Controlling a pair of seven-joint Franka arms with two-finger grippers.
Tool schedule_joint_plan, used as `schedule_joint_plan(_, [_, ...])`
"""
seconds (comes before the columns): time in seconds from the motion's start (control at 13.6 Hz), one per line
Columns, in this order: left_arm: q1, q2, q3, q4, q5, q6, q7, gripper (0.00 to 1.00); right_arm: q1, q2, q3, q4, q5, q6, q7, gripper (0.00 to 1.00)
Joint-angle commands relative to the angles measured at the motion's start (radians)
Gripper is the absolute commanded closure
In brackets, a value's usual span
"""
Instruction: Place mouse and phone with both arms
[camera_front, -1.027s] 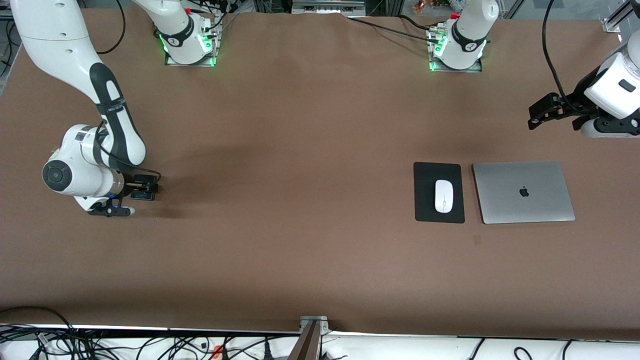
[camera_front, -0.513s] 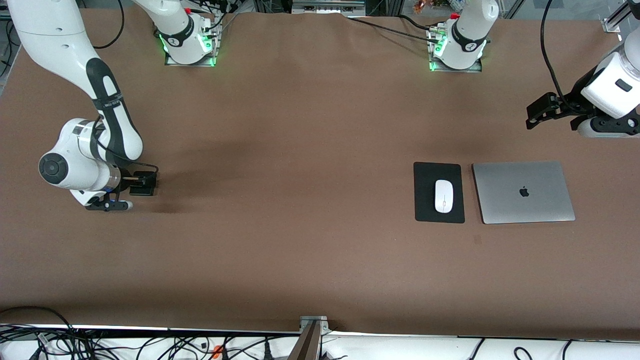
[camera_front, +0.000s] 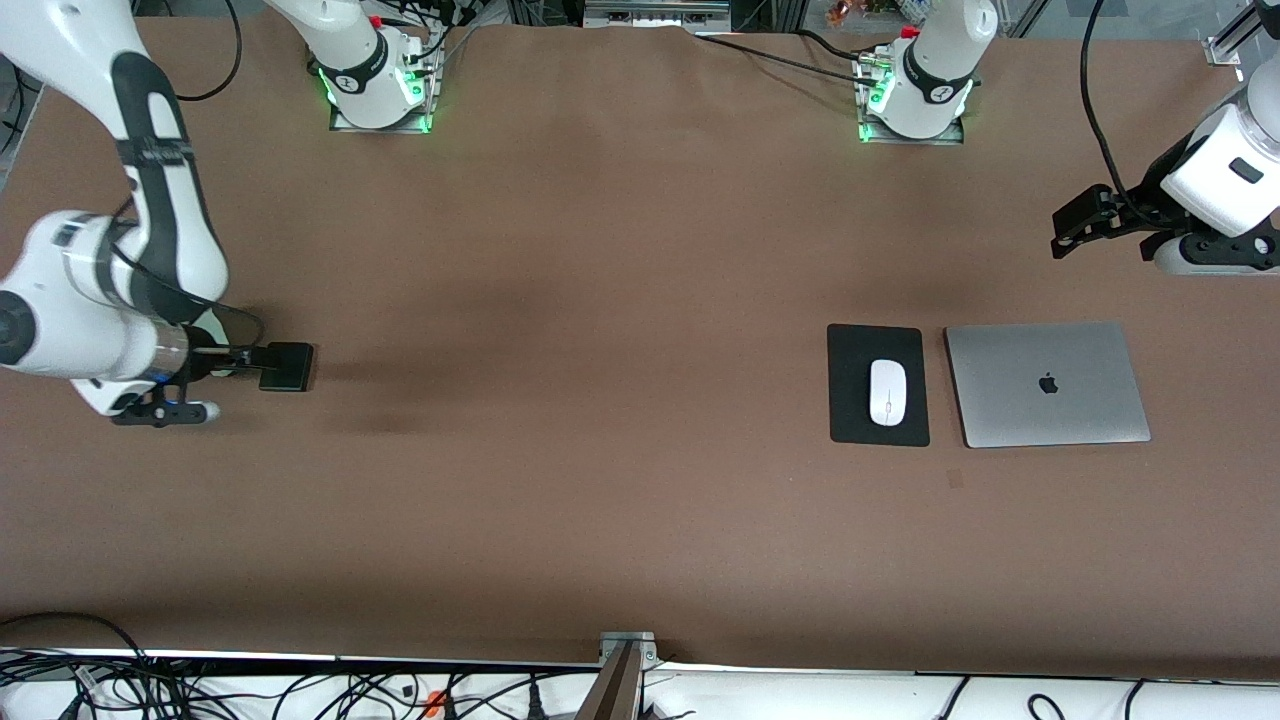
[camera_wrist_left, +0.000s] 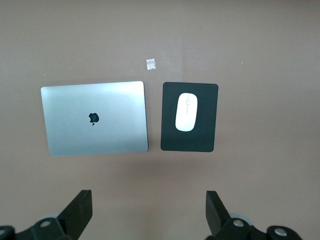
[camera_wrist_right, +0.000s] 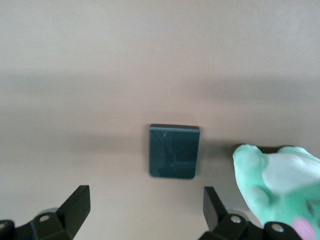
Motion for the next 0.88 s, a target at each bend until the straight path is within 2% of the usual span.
schedule_joint_plan(0.0, [-0.006, -0.019, 0.003, -0.015, -0.013, -0.001, 0.003, 0.0, -0.003, -0.137, 0.026, 0.042, 0.005, -0.123, 0.028, 0.0])
schedule_joint_plan(0.15, [-0.006, -0.019, 0.003, -0.015, -0.013, -0.001, 0.003, 0.0, -0.005, -0.235, 0.027, 0.043, 0.002, -0.2, 0.03, 0.0])
schedule_joint_plan(0.29, [-0.006, -0.019, 0.003, -0.015, -0.013, -0.001, 0.003, 0.0, -0.005, -0.289, 0.023, 0.061, -0.009, -0.237, 0.033, 0.0])
schedule_joint_plan(0.59, [-0.008, -0.005, 0.001, 0.003, -0.013, -0.003, 0.003, 0.0, -0.006, -0.299, 0.014, 0.188, -0.031, -0.389, 0.03, 0.0])
schedule_joint_plan(0.81, [-0.009, 0.002, 0.001, 0.013, -0.013, -0.003, 0.003, 0.0, -0.006, -0.331, 0.011, 0.196, -0.054, -0.447, 0.027, 0.0])
